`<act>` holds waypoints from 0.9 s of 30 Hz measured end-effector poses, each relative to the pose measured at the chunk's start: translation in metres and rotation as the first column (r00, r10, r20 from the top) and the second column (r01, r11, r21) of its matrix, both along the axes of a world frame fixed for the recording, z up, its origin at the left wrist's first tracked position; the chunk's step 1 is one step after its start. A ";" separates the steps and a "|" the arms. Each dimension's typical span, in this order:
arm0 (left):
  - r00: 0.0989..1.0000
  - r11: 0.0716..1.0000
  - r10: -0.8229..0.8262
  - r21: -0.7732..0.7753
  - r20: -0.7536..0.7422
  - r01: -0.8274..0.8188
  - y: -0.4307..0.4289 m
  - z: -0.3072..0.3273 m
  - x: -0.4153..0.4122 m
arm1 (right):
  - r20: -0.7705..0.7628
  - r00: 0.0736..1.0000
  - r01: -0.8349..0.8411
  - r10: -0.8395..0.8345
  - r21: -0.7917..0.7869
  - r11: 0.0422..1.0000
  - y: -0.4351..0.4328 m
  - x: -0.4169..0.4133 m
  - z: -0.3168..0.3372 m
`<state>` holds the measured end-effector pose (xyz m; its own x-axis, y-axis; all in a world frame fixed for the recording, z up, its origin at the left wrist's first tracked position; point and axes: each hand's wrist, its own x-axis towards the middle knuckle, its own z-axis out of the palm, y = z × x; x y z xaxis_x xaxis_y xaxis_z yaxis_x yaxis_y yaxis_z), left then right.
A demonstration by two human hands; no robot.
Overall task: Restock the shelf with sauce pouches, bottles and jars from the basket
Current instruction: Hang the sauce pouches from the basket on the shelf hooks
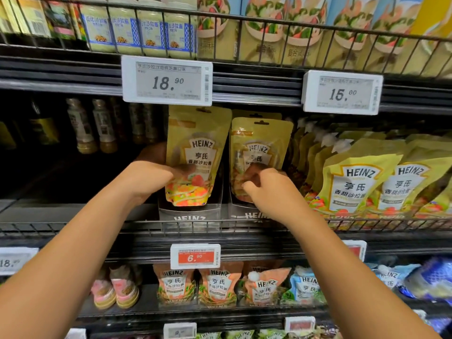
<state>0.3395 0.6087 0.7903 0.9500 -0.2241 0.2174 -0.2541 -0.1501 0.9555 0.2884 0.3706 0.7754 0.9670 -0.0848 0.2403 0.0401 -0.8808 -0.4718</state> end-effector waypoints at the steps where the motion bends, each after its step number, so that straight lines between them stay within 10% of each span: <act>1: 1.000 0.998 -0.028 0.051 0.003 0.027 -0.001 0.002 0.003 | -0.082 0.997 -0.005 -0.002 -0.087 0.996 -0.002 0.003 0.002; 27: 0.972 0.923 0.190 0.312 0.141 -0.225 -0.003 -0.008 0.052 | -0.449 0.890 -0.231 0.079 -0.295 0.927 0.009 0.017 0.016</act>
<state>0.3917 0.6058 0.7823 0.9581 -0.0995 0.2686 -0.2811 -0.5065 0.8151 0.3051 0.3793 0.7911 0.9746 0.0858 -0.2069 0.0538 -0.9864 -0.1555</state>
